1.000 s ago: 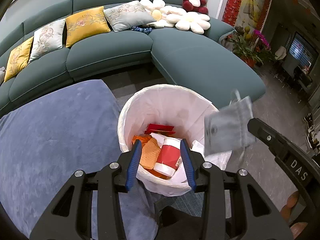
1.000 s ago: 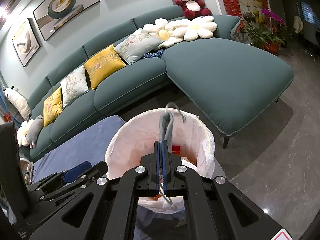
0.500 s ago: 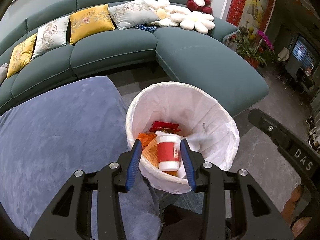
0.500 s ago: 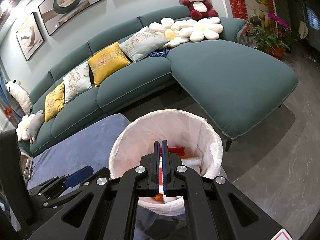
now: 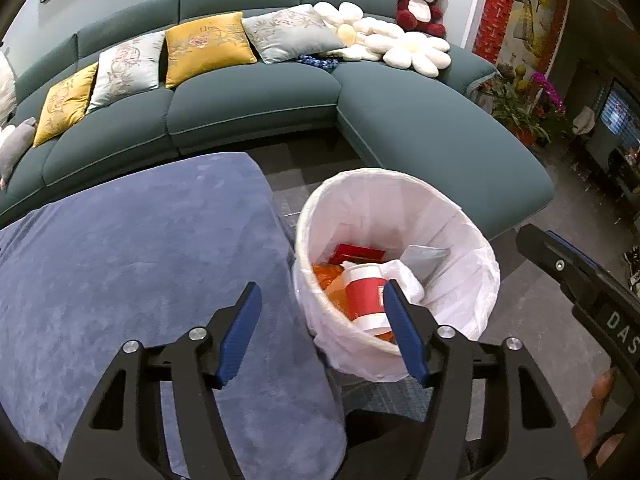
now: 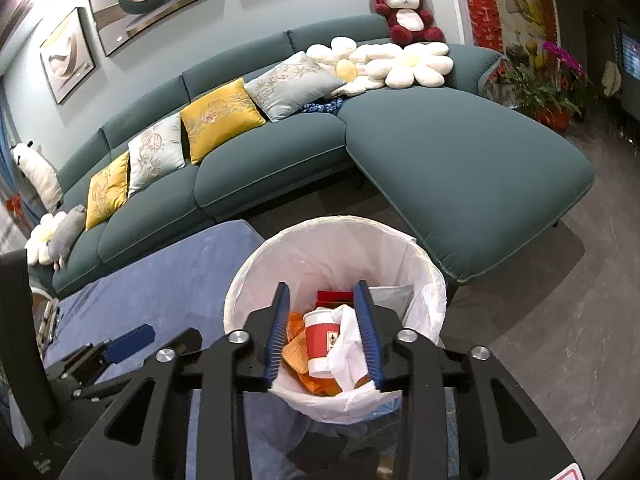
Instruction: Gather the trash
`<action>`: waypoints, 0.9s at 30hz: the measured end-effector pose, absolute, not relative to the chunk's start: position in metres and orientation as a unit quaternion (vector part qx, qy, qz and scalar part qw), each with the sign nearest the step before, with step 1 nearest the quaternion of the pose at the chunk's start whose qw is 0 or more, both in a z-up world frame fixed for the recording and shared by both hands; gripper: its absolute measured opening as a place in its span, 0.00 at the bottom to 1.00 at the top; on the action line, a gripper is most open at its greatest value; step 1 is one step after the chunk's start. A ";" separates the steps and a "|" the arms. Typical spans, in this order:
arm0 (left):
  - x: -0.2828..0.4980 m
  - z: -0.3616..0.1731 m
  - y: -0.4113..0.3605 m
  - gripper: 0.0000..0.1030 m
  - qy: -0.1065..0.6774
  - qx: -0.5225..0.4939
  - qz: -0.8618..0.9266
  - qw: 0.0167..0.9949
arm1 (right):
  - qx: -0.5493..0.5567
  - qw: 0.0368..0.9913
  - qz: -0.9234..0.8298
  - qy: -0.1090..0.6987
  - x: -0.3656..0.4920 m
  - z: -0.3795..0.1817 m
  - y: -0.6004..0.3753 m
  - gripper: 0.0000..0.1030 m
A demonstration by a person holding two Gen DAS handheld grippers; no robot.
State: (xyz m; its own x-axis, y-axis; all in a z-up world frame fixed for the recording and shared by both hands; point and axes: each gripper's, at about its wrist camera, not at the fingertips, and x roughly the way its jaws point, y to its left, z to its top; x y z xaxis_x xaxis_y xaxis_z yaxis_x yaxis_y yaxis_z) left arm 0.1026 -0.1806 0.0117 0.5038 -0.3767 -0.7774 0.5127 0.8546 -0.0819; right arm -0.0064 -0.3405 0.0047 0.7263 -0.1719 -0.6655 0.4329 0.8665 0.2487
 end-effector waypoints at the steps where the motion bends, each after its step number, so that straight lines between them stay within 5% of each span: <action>1: 0.102 0.013 -0.178 0.64 0.425 0.080 -0.255 0.865 | 0.195 0.908 -0.164 0.333 -0.007 0.005 -0.339 0.37; 14: 0.088 0.017 -0.149 0.74 0.420 0.084 -0.231 0.874 | 0.173 0.909 -0.157 0.345 -0.024 0.006 -0.314 0.66; 27: 0.074 0.018 -0.130 0.82 0.420 0.092 -0.203 0.880 | 0.147 0.909 -0.160 0.355 -0.036 0.000 -0.300 0.83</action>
State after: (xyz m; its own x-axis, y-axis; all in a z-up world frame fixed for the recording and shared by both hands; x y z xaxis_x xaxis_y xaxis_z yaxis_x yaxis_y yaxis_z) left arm 0.0742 -0.1301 0.0183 0.5645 -0.2797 -0.7766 0.4349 0.9004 -0.0081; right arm -0.0362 -0.2999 0.0003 0.6963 -0.1869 -0.6930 0.3954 0.9057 0.1530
